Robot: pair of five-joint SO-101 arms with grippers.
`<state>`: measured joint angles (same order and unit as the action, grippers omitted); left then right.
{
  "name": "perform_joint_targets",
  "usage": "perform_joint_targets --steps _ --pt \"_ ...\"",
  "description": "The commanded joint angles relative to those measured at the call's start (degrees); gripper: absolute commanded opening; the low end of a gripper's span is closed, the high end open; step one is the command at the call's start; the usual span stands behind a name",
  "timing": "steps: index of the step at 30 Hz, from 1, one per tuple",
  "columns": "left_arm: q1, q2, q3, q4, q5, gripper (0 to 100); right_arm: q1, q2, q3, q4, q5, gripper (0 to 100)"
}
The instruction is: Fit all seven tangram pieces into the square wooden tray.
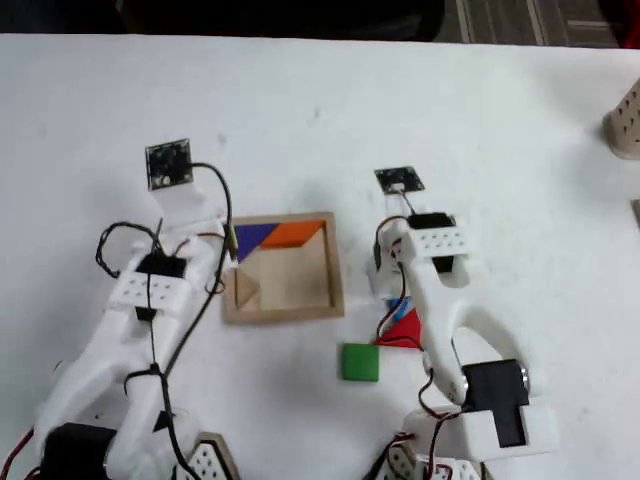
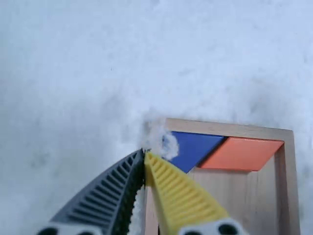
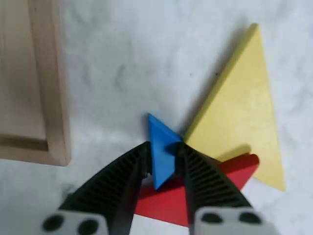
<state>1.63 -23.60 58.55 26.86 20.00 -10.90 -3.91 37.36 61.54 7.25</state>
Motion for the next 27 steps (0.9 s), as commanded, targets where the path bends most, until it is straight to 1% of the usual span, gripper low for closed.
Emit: perform_joint_targets --steps 1,17,19,23,27 --pt "-0.3 -0.8 -0.7 -1.8 -0.6 2 -0.7 0.4 -0.1 0.3 0.8 13.8" --pt "-0.3 -0.7 -0.7 -1.8 -0.6 2 -0.2 5.1 -1.4 0.5 0.9 13.6" --pt "-0.3 -0.7 -0.7 -1.8 -0.6 2 1.3 5.1 -1.8 0.2 0.8 11.1" --pt "-0.2 -0.7 -0.7 -1.8 -0.6 2 4.0 4.6 -2.3 -1.6 0.8 1.3" --pt "-0.4 -1.0 -0.7 -1.8 -0.6 2 5.0 4.5 -4.0 -1.0 0.7 1.7"
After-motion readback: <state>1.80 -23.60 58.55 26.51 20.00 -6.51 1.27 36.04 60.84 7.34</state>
